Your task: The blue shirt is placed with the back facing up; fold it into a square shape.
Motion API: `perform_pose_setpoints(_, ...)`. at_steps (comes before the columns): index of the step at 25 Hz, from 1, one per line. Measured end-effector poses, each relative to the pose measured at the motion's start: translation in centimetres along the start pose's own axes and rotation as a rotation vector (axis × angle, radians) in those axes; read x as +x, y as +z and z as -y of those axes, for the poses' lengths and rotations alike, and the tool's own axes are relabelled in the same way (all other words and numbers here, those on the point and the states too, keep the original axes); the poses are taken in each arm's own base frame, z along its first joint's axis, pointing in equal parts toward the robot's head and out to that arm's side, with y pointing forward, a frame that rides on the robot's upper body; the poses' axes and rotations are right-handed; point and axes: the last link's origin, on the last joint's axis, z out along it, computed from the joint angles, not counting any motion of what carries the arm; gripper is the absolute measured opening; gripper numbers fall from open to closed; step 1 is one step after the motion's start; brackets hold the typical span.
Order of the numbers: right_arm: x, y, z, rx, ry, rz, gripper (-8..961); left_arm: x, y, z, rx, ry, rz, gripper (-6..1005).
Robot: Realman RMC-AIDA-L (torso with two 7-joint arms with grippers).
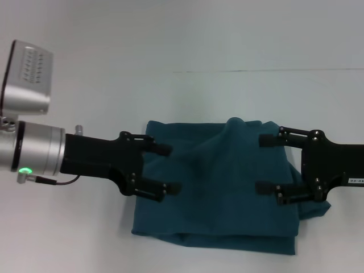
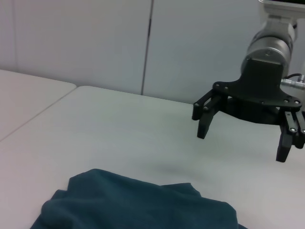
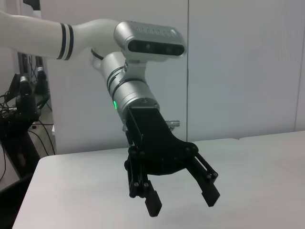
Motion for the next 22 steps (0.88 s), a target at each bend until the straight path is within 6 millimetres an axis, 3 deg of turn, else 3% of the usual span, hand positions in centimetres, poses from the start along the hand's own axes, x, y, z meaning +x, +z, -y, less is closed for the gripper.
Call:
perform_pose_setpoints(13, 0.5, 0.9, 0.7, 0.038, -0.01, -0.042, 946, 0.7, 0.3, 0.6, 0.023, 0.02, 0.031, 881)
perform_pose_setpoints(22, 0.0, 1.3, 1.1, 0.058, -0.057, -0.032, 946, 1.4, -0.1, 0.4, 0.021, 0.06, -0.093, 883)
